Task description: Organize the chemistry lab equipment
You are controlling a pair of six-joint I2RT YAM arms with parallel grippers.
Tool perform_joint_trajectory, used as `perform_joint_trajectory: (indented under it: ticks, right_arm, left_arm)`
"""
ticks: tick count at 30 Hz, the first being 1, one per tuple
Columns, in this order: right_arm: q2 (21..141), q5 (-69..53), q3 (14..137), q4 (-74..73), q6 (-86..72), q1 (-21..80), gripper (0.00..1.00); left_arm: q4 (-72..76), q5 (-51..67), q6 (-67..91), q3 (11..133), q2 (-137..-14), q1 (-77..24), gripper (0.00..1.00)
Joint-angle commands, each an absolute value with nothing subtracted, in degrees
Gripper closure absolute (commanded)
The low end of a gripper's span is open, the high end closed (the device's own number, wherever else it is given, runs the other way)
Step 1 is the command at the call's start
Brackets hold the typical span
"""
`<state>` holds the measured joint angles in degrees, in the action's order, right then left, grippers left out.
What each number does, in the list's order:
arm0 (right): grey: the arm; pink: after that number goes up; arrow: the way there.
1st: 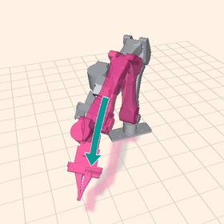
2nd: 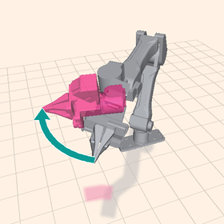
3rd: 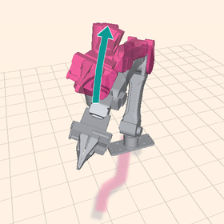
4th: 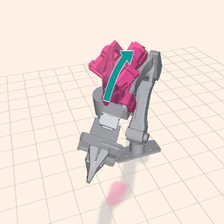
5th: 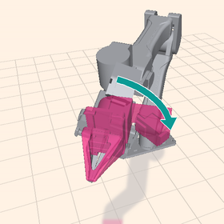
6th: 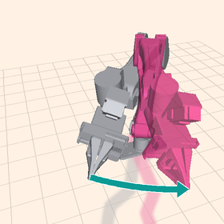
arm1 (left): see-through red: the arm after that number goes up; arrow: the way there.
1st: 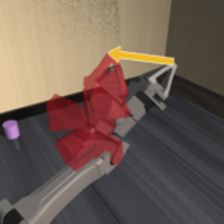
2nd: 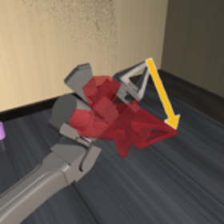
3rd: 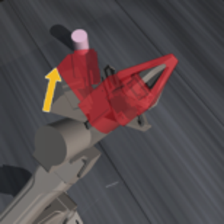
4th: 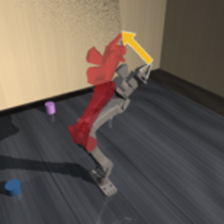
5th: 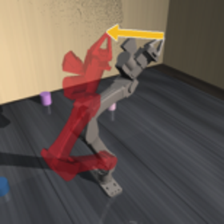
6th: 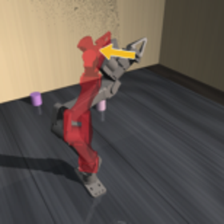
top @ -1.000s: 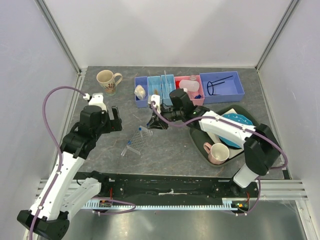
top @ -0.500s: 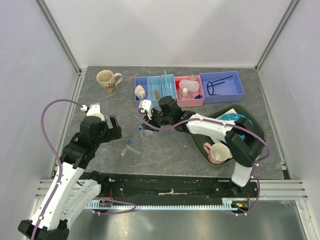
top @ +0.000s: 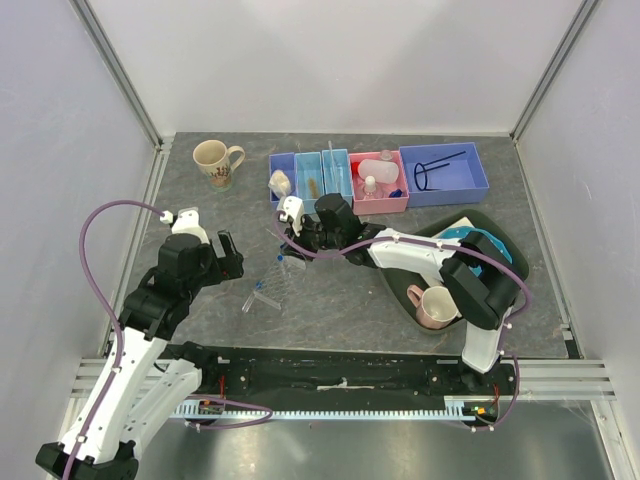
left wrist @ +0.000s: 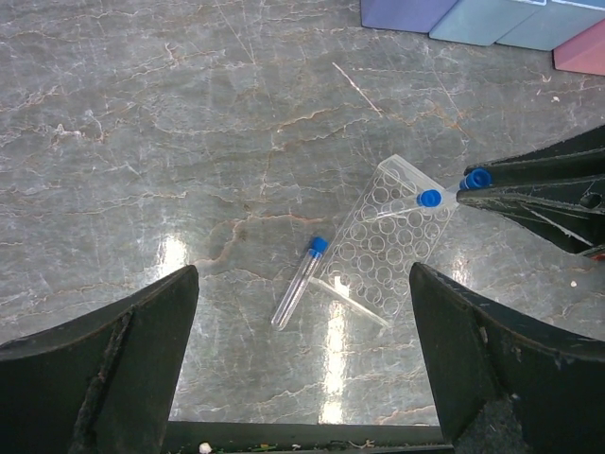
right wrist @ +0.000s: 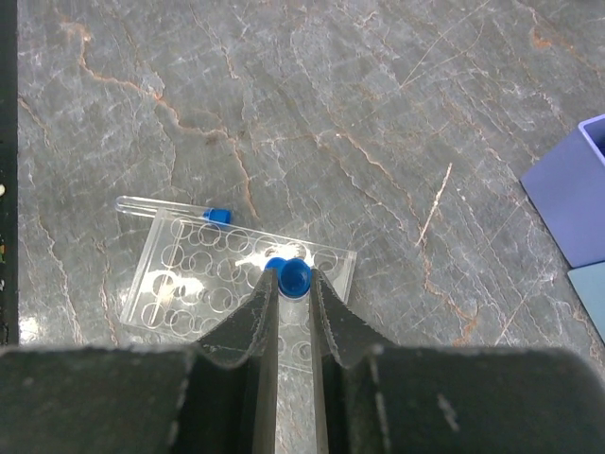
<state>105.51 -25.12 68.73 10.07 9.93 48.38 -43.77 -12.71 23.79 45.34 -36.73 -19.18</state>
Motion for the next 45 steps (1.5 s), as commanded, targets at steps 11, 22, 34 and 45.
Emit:
perform_joint_trajectory:
  ticks: [11, 22, 34, 45]
  right_arm:
    - [105.2, -25.9, 66.1, 17.3, 4.5, 48.3, 0.91]
    - [105.8, -25.2, 63.7, 18.3, 5.0, 48.4, 0.90]
    - [107.5, -25.7, 63.1, 19.1, 5.5, 48.3, 0.85]
    - [102.0, -27.8, 63.2, 14.9, 9.6, 47.0, 0.62]
  left_arm:
    - [-41.9, -10.8, 26.9, 44.6, -34.8, -18.9, 0.02]
    - [-41.8, -9.7, 27.9, 44.1, -34.7, -18.8, 0.02]
    - [-42.0, -7.0, 29.4, 43.7, -35.1, -18.8, 0.01]
    - [-44.9, -2.1, 31.4, 46.0, -44.6, -18.8, 0.02]
